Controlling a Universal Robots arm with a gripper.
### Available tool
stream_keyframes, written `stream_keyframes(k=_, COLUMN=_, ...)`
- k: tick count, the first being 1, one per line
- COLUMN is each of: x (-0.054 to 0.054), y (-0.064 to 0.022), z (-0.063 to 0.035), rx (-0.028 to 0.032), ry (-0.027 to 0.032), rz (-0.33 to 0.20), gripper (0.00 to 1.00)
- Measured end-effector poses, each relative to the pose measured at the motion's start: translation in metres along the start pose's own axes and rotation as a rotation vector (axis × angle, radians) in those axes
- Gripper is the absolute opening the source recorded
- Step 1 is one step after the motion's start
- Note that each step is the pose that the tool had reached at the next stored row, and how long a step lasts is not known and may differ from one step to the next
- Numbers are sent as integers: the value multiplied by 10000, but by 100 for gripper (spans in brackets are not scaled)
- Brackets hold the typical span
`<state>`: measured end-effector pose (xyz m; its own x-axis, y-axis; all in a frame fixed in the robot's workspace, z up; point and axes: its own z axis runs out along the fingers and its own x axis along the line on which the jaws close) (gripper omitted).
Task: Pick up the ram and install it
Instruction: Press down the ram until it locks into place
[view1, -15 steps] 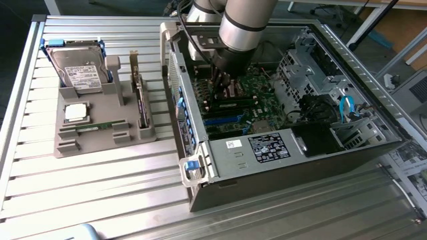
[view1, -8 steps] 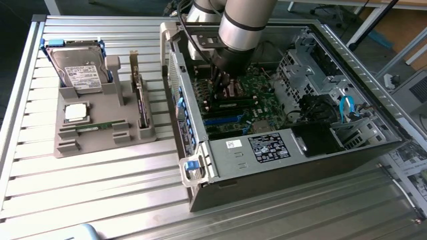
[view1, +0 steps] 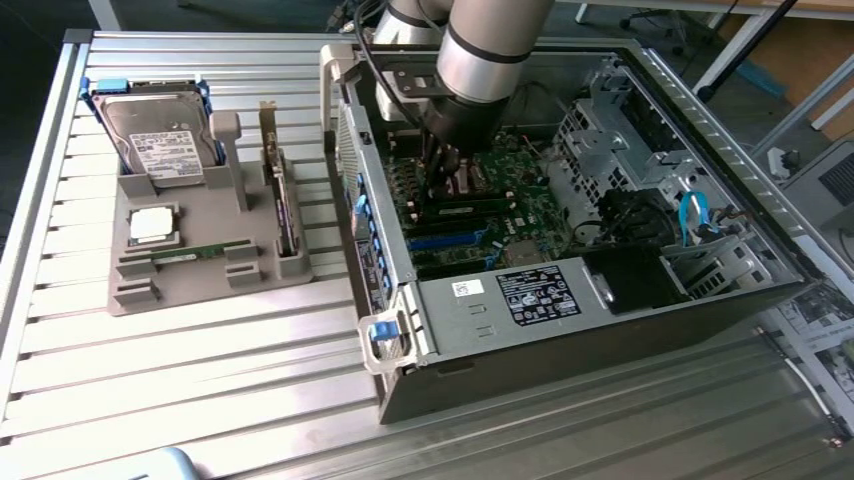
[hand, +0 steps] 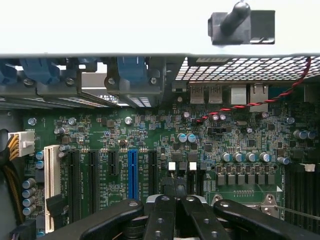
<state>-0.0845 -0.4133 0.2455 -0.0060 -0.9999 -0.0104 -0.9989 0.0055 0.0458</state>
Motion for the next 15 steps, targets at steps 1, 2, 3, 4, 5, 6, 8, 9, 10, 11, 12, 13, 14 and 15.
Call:
stream_keyframes(k=1, x=-4, y=0, z=0, rx=-1, ry=1, rz=0, gripper=11)
stream_keyframes(k=2, x=-7, y=0, z=-1, rx=-2, ry=3, rz=-1, gripper=11)
stream_keyframes(k=3, x=-11, y=-1, z=-1, rx=-2, ry=3, rz=-2, gripper=11)
stream_keyframes(k=4, x=-12, y=0, z=-1, rx=-2, ry=3, rz=-2, gripper=11)
stream_keyframes(k=5, x=-12, y=0, z=-1, rx=-1, ry=3, rz=-2, gripper=11)
stream_keyframes(k=6, x=-12, y=0, z=-1, rx=-2, ry=3, rz=-2, gripper=11)
stream_keyframes(k=8, x=-13, y=0, z=1, rx=-2, ry=3, rz=-1, gripper=11)
stream_keyframes(k=9, x=-13, y=-1, z=15, rx=-5, ry=3, rz=-1, gripper=11)
stream_keyframes(k=10, x=-13, y=-1, z=22, rx=-8, ry=4, rz=-1, gripper=11)
stream_keyframes(k=11, x=-13, y=-1, z=21, rx=-8, ry=5, rz=-2, gripper=11)
stream_keyframes(k=12, x=-13, y=-1, z=21, rx=-8, ry=5, rz=-1, gripper=11)
stream_keyframes(k=13, x=-13, y=-1, z=22, rx=-8, ry=5, rz=-1, gripper=11)
stream_keyframes(k=14, x=-13, y=-2, z=27, rx=-7, ry=2, rz=-1, gripper=11)
stream_keyframes(k=15, x=-14, y=-2, z=35, rx=-8, ry=0, rz=-1, gripper=11)
